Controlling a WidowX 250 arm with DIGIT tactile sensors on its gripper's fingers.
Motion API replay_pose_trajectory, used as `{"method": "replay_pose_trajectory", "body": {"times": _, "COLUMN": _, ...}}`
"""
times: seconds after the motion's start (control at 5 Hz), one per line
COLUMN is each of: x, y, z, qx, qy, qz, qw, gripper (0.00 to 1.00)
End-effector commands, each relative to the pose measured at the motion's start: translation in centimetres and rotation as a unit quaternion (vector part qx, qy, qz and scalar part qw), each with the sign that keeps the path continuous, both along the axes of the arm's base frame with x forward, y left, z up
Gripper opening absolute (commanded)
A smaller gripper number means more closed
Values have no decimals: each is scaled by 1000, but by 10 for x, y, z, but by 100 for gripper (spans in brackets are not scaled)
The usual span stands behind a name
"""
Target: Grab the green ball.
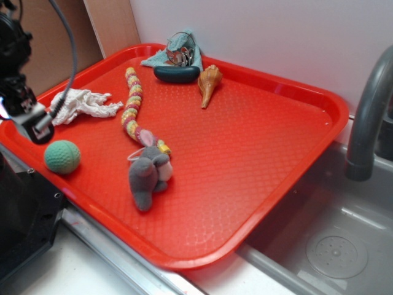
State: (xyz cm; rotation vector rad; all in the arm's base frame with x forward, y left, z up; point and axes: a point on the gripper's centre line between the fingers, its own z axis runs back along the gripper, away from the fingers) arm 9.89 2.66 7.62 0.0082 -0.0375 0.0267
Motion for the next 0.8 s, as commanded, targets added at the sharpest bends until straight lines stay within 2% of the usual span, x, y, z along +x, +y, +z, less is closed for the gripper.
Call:
{"method": "replay_pose_trajectory", "body": {"times": 0.0, "x": 24, "y": 4, "z": -42, "qx": -21, "qy": -5, "qz": -38, "qw": 999, "gripper": 100}}
{"method": "replay_pose_trajectory", "body": {"times": 0.2, "x": 31, "y": -2, "z": -54, "qx": -20, "qy": 21, "qz": -38, "qw": 999, "gripper": 73}}
{"method": "replay_pose_trajectory", "body": {"times": 0.4, "x": 31, "y": -3, "z": -55, "qx": -19, "qy": 36, "qz": -29, "qw": 999, "gripper": 0}}
{"method": "replay_pose_trajectory", "body": {"times": 0.6, "x": 31, "y": -3, "z": -24, "qx": -14, "qy": 43, "qz": -3, "qw": 999, "gripper": 0}}
